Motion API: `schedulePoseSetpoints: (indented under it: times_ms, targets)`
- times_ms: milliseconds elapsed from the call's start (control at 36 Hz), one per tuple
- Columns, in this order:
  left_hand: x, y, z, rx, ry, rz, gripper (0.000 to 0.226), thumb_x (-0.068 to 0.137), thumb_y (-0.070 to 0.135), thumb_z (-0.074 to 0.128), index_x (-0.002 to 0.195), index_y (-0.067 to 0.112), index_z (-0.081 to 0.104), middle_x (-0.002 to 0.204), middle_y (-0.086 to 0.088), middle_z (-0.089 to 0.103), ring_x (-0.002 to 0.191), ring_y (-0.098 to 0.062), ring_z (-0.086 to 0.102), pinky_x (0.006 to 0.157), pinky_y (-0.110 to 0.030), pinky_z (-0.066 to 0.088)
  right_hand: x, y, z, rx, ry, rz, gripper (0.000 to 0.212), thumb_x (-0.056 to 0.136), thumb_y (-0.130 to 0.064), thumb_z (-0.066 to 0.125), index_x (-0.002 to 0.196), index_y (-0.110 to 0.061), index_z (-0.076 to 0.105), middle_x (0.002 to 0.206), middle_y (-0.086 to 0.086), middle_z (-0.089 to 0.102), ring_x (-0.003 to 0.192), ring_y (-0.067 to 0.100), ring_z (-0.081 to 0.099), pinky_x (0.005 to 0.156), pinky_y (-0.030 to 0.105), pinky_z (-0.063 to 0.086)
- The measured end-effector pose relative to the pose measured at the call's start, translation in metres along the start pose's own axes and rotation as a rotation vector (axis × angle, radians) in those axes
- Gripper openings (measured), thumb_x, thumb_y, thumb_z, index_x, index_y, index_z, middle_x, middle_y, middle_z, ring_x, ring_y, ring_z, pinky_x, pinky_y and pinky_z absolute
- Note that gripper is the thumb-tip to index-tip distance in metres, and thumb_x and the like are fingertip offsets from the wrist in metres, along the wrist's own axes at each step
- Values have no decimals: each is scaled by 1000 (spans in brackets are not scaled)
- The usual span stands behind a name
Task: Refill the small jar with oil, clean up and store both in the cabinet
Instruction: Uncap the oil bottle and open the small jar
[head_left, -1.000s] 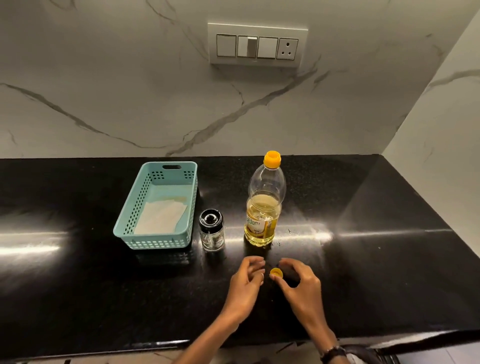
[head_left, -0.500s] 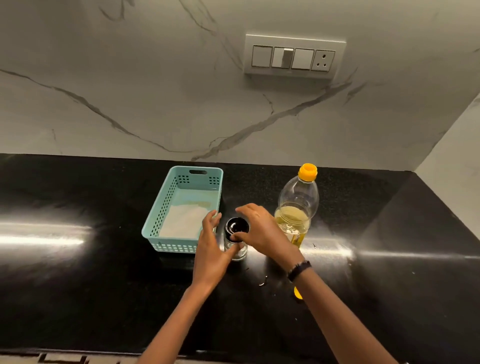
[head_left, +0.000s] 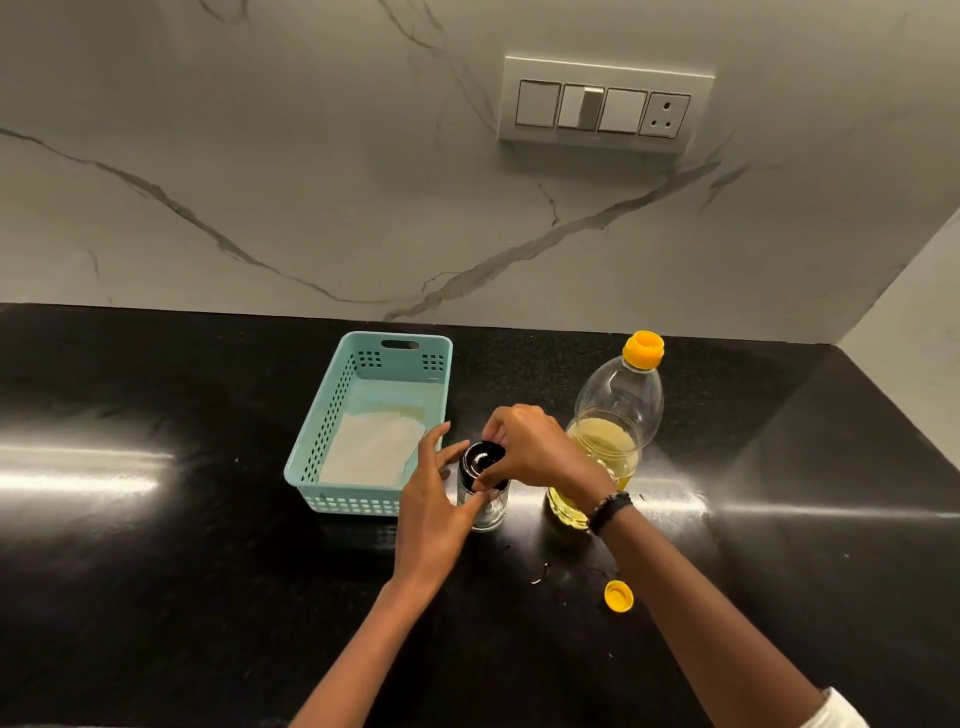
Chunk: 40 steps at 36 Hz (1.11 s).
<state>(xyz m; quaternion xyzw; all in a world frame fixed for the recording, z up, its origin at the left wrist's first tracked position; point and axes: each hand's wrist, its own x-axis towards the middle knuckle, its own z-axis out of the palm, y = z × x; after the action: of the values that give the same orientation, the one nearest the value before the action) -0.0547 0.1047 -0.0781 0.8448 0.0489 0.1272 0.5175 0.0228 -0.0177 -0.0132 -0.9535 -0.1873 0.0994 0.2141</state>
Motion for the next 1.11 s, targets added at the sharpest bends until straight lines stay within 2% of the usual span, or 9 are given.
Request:
schedulePoseSetpoints:
  times_ms: [139, 306, 417, 556, 722, 861, 972, 1056, 1111]
  targets:
    - [0, -1, 0, -1, 18, 3, 86, 70, 21, 84, 136, 37, 31, 126, 11, 61, 114, -3, 57, 98, -24, 45, 4, -1, -7, 124, -100, 44, 50, 68, -34, 84, 108, -16, 61, 95, -5, 58, 89, 11, 57, 73, 24, 49]
    - [0, -1, 0, 3, 34, 1, 86, 69, 20, 84, 134, 37, 32, 124, 12, 63, 114, -2, 58, 100, -28, 46, 7, -2, -8, 145, -81, 37, 29, 79, -28, 75, 102, -14, 63, 98, 1, 66, 90, 13, 62, 80, 30, 54]
    - [0, -1, 0, -8, 30, -4, 85, 69, 20, 84, 134, 37, 32, 123, 13, 63, 114, -1, 57, 100, -27, 45, 3, -6, -4, 70, 3, -9, 10, 84, -17, 69, 94, -15, 71, 91, -2, 64, 85, 11, 61, 76, 27, 54]
    - [1, -1, 0, -8, 29, -1, 84, 70, 23, 84, 135, 35, 32, 124, 13, 62, 115, -3, 57, 97, -19, 42, 0, -12, 2, -67, 33, -60, 14, 88, -9, 60, 90, -15, 72, 91, 2, 67, 85, 18, 63, 74, 27, 53]
    - [1, -1, 0, -2, 30, 3, 85, 71, 26, 84, 136, 37, 30, 125, 12, 62, 117, -6, 56, 101, -29, 45, 7, -19, -5, -41, -20, -11, 8, 79, -11, 70, 84, -7, 74, 85, 7, 70, 79, 15, 64, 64, 18, 50]
    - [1, 0, 0, -15, 23, 2, 85, 70, 29, 83, 136, 37, 30, 125, 11, 62, 117, -6, 56, 101, -27, 44, 12, -22, -12, 14, -97, 31, 10, 76, -11, 74, 85, -5, 74, 86, 7, 71, 79, 16, 67, 62, 18, 53]
    - [2, 1, 0, -28, 32, 4, 85, 69, 33, 83, 135, 37, 31, 123, 12, 62, 114, -4, 57, 98, -25, 44, 13, -22, -16, 23, -100, 29, 10, 76, -11, 74, 84, -7, 74, 83, 4, 69, 68, 9, 60, 50, 12, 42]
    - [1, 0, 0, -22, 43, 8, 84, 70, 26, 84, 134, 38, 31, 121, 13, 62, 113, -3, 57, 96, -18, 42, 11, -19, -19, 26, -63, 9, 8, 77, -11, 73, 85, -8, 74, 81, 3, 68, 65, 6, 57, 51, 11, 40]
    - [2, -1, 1, -16, 48, 8, 85, 70, 22, 84, 134, 38, 31, 121, 13, 62, 112, -2, 57, 95, -17, 41, 10, -17, -20, 5, -38, -22, 14, 78, -16, 75, 90, -9, 72, 86, 2, 67, 75, 10, 60, 57, 13, 42]
